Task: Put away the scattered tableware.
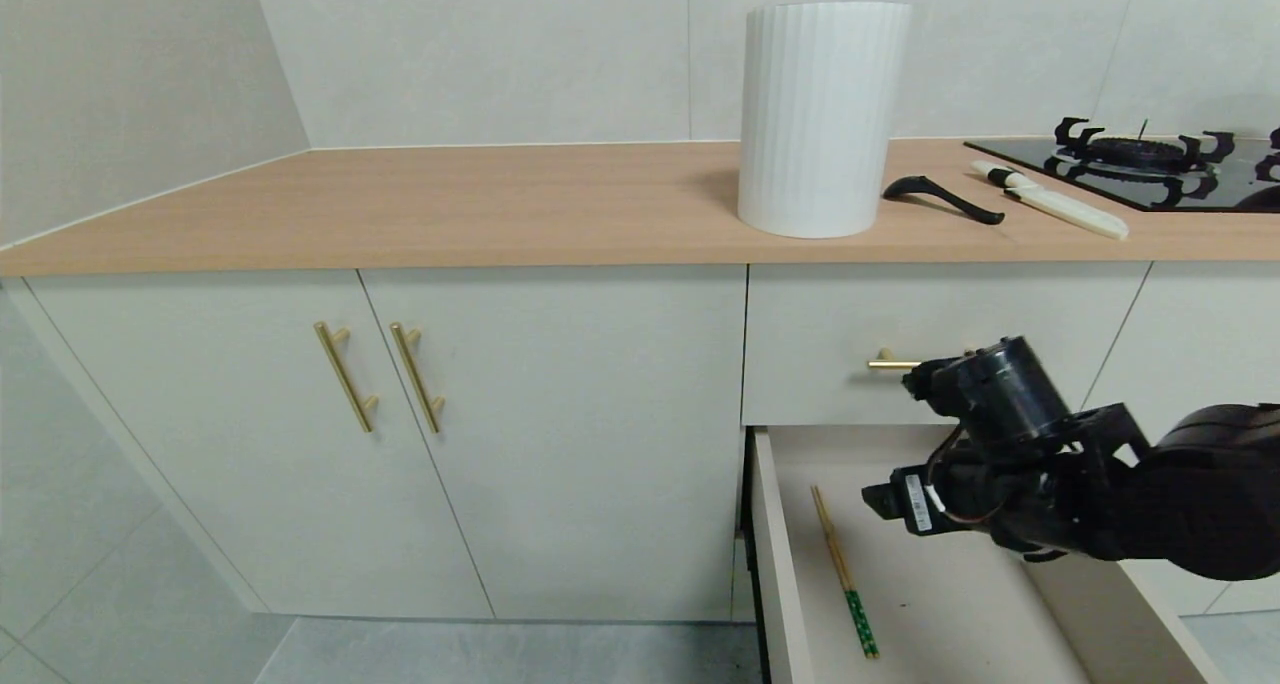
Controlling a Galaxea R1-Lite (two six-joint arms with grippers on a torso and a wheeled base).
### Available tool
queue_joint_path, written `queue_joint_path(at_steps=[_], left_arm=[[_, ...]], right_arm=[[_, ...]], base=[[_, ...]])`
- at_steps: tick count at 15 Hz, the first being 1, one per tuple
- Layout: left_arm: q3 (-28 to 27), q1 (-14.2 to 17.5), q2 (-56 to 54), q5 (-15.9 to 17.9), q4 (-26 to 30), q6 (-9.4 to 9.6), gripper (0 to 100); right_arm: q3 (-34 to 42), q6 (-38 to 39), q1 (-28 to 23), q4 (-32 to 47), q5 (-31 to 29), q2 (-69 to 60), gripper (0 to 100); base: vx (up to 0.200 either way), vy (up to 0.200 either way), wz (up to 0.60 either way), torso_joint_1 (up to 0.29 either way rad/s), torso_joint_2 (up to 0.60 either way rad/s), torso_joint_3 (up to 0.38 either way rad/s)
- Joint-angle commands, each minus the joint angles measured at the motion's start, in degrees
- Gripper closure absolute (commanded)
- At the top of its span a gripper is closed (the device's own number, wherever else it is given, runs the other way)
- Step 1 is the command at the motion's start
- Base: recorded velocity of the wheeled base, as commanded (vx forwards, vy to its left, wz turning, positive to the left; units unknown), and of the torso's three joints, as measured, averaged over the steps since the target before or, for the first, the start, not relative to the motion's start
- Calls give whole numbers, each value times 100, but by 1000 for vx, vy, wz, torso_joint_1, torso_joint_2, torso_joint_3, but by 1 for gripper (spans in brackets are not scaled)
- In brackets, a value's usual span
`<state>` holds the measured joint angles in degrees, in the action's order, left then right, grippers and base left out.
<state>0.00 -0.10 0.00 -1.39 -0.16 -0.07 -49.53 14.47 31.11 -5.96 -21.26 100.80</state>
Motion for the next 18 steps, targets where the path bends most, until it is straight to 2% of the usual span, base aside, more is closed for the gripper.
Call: queue_joint_path(at_steps=[1, 5, 12, 18], left_arm=[[0, 1, 9, -2, -2, -1, 0], [0, 1, 9, -2, -2, -1, 0], [0, 1, 9, -2, -2, -1, 0], [0, 1, 9, -2, -2, -1, 0]], right_arm=[[40, -120, -105, -10, -80, -887, 0], [31, -401, -492, -37, -62, -1265, 0], [49, -551, -668, -151, -71, -1388, 0], [110, -612, -712, -221, -71, -1397, 0]], base=[[0, 0, 0, 0, 0, 0], [0, 0, 0, 0, 0, 0], [0, 0, 0, 0, 0, 0], [0, 0, 0, 104, -338, -259]])
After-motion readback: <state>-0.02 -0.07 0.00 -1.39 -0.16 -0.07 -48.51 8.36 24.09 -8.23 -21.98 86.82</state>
